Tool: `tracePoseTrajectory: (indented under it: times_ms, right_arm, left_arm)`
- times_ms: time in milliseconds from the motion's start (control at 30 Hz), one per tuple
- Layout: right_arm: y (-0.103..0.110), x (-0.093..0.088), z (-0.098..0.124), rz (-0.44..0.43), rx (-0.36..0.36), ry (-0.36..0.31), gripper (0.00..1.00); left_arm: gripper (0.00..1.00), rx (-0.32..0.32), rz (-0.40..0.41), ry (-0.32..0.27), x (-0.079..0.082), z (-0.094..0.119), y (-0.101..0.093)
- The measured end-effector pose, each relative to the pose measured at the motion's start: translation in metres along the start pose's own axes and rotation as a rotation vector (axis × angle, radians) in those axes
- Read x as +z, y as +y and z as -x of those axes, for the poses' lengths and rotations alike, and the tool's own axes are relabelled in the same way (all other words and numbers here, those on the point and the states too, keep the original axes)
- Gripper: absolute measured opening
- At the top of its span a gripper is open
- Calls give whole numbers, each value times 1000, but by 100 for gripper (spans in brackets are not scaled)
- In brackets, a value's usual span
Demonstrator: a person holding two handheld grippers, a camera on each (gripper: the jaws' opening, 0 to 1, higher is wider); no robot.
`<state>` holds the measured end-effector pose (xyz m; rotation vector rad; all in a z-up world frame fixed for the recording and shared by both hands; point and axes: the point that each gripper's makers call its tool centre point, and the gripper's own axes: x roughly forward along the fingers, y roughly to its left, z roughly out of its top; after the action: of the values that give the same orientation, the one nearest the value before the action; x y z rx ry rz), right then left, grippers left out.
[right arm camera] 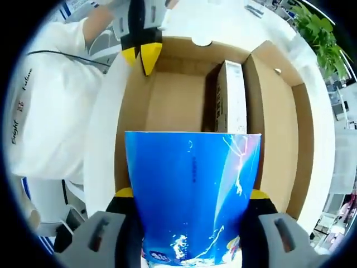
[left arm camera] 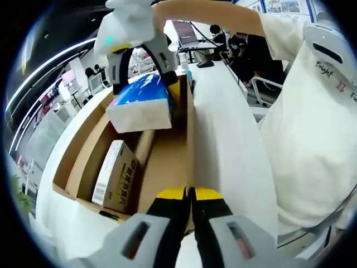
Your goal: Operate the shoe box by opening the lid, removing the specified soft item, and placing it in the target area until the item is outside and the box remains undamaged.
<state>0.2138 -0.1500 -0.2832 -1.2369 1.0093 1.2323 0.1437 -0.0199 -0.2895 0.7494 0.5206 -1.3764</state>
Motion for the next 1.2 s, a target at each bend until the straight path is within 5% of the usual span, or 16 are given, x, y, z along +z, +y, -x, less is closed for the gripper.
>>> tracePoseTrajectory:
  times_ms: [267, 433, 1200]
  right_arm:
    - [-9, -2, 19, -32, -55, 9, 69]
    - [10, -6, 14, 23, -4, 45, 69]
    - [-2, -9, 48, 25, -39, 27, 69]
  left_arm:
    - [2, 1, -1, -3, 0, 0, 0]
    - [2, 2, 1, -1, 0, -1, -1]
    - [2, 2, -1, -6, 1, 0, 0]
